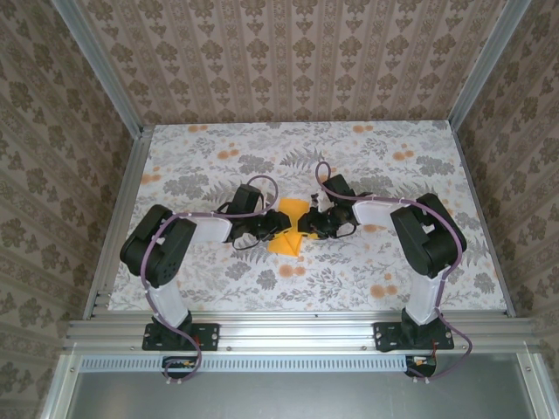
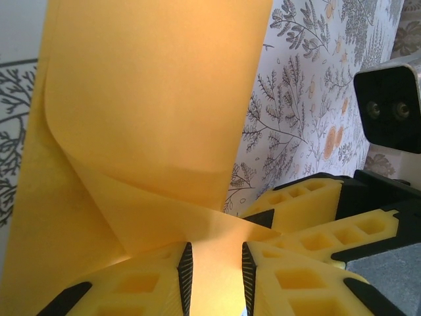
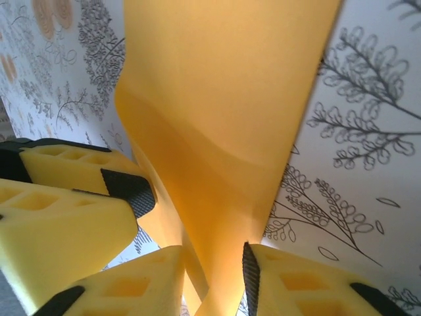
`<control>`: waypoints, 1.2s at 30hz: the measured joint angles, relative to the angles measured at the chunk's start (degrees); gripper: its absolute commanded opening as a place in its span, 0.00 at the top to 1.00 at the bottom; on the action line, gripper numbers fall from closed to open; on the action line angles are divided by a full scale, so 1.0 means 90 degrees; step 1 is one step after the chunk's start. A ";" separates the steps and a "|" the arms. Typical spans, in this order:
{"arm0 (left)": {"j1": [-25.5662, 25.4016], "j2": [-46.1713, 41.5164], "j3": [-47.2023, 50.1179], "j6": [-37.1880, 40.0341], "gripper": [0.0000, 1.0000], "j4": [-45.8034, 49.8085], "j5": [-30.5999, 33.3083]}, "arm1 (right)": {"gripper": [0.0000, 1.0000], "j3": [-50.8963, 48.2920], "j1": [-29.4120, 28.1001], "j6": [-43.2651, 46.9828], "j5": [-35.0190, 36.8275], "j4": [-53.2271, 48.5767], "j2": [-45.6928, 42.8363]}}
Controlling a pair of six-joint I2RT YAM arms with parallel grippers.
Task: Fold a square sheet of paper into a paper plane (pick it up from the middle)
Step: Fold the triangle a second time at the center of the table.
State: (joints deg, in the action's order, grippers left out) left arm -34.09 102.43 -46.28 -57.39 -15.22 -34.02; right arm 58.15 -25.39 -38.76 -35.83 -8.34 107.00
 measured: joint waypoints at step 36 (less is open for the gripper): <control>-0.0153 -0.0442 0.0158 0.0651 0.85 0.1802 0.0551 | 0.91 0.0466 0.0000 0.0629 0.0478 -0.0151 0.0374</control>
State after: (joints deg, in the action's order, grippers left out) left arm -35.46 98.45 -44.86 -51.53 0.99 -29.06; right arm 62.35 -25.39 -33.10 -31.53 -9.69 110.37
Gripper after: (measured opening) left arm 0.169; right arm 0.090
